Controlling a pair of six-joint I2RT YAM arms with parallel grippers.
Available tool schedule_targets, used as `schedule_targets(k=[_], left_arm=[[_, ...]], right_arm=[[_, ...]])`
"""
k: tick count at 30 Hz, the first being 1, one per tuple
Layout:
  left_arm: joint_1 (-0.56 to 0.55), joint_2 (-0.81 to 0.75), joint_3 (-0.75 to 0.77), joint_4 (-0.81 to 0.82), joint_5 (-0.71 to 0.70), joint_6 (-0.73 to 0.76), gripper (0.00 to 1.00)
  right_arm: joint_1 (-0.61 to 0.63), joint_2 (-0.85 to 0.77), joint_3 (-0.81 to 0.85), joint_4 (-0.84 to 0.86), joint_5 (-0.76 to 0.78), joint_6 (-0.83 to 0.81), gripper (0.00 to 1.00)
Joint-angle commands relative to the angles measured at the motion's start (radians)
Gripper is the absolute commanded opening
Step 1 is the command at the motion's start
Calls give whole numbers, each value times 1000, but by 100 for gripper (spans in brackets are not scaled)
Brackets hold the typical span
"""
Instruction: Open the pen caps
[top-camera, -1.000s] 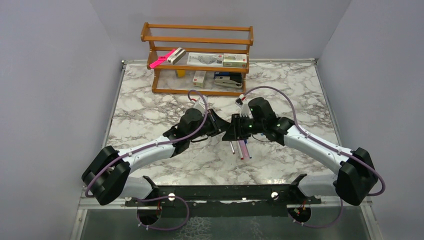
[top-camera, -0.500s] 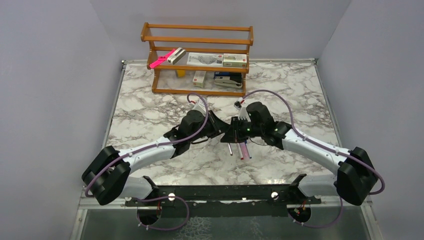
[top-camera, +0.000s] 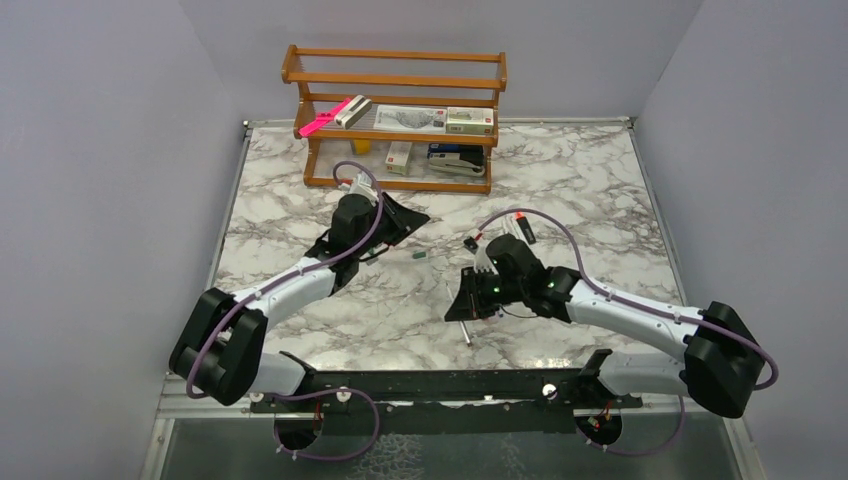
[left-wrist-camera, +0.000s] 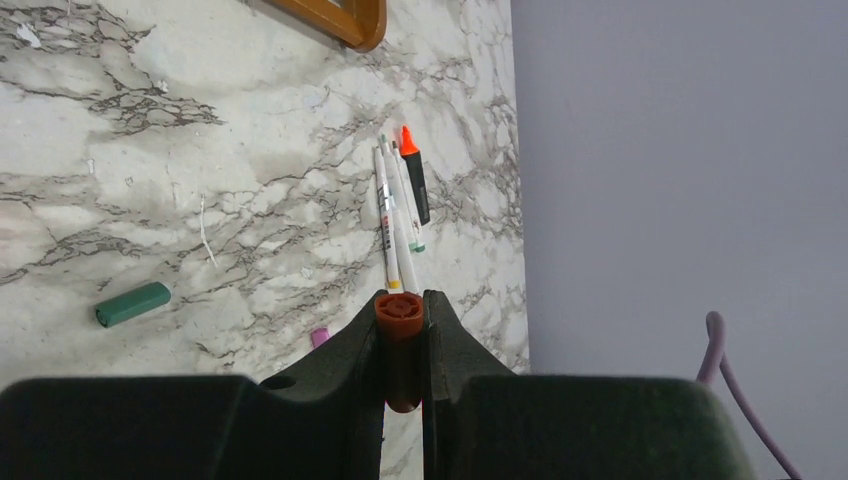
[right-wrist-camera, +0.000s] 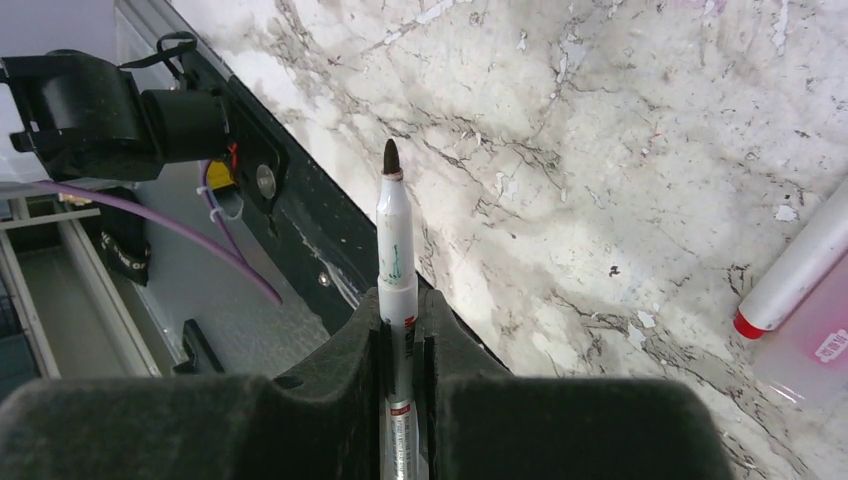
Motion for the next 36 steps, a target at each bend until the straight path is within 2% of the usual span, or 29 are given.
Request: schedule_targets(k=[1, 7, 11, 16, 20, 24, 31, 36], left_arm=[[30, 11, 62, -25, 112, 84, 0], [31, -48, 60, -240, 146, 219, 1], [32, -135, 39, -371, 106, 289, 1], [34, -210, 25, -451, 86, 324, 2], [36, -228, 16, -470, 88, 332, 3], [35, -194, 17, -454, 122, 325, 3], [35, -194, -4, -432, 123, 314, 3], [35, -203, -31, -433, 120, 311, 3]], right_arm=[[6, -27, 46, -51, 56, -16, 1], [3, 49, 217, -229, 274, -120, 1], [-23, 177, 373, -407, 521, -197, 1], [-107, 351, 491, -490, 728, -277, 1], [-208, 442, 526, -486, 789, -331, 1], [-276, 546, 578, -450, 778, -412, 1], [-299, 633, 691, -467, 818, -446, 1], [-301, 677, 696, -458, 852, -466, 1]])
